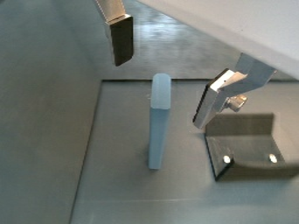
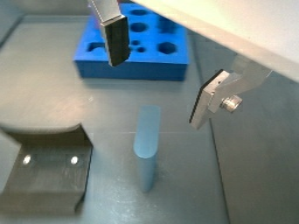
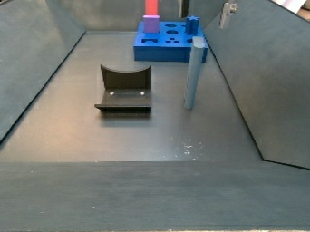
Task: Pick up the square-circle object. Move up. Rotate the square-circle object. Place the square-circle object on the fixture. Regrasp the square-circle object. Move to above the board. Insert the square-circle object.
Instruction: Rotate the square-circle object.
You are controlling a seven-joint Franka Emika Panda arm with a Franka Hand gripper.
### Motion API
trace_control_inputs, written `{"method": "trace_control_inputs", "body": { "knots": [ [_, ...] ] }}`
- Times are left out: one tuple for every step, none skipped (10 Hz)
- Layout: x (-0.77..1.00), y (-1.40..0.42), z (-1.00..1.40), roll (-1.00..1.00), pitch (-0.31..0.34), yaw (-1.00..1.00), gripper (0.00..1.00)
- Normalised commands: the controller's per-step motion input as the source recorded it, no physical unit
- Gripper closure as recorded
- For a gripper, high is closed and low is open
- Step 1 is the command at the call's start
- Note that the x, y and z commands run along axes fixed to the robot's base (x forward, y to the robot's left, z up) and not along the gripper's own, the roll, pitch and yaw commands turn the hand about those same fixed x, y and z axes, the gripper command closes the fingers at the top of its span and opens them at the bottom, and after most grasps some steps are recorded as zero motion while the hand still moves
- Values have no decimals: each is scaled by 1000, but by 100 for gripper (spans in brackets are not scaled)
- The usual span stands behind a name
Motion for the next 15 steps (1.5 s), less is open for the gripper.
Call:
{"method": "trace_control_inputs", "body": {
  "knots": [
    [35,-4,-16,-49,21,1000,0],
    [35,-4,-15,-55,24,1000,0],
    [35,-4,-15,-60,26,1000,0],
    [35,-4,-15,-69,30,1000,0],
    [35,-4,-15,-75,32,1000,0],
    [35,-4,-15,-90,38,1000,0],
    [35,-4,-14,-105,45,1000,0],
    [36,-4,-14,-136,58,1000,0],
    [36,-4,-14,-152,64,954,0],
    [38,-3,-12,-148,63,533,0],
    [38,-1,-12,-144,62,390,0],
    [38,3,-11,-133,63,246,0],
    [0,0,-1000,-113,63,139,0],
    [21,1,-1000,-96,38,80,0],
    [33,2,-1000,-89,13,64,0]
  ]
}}
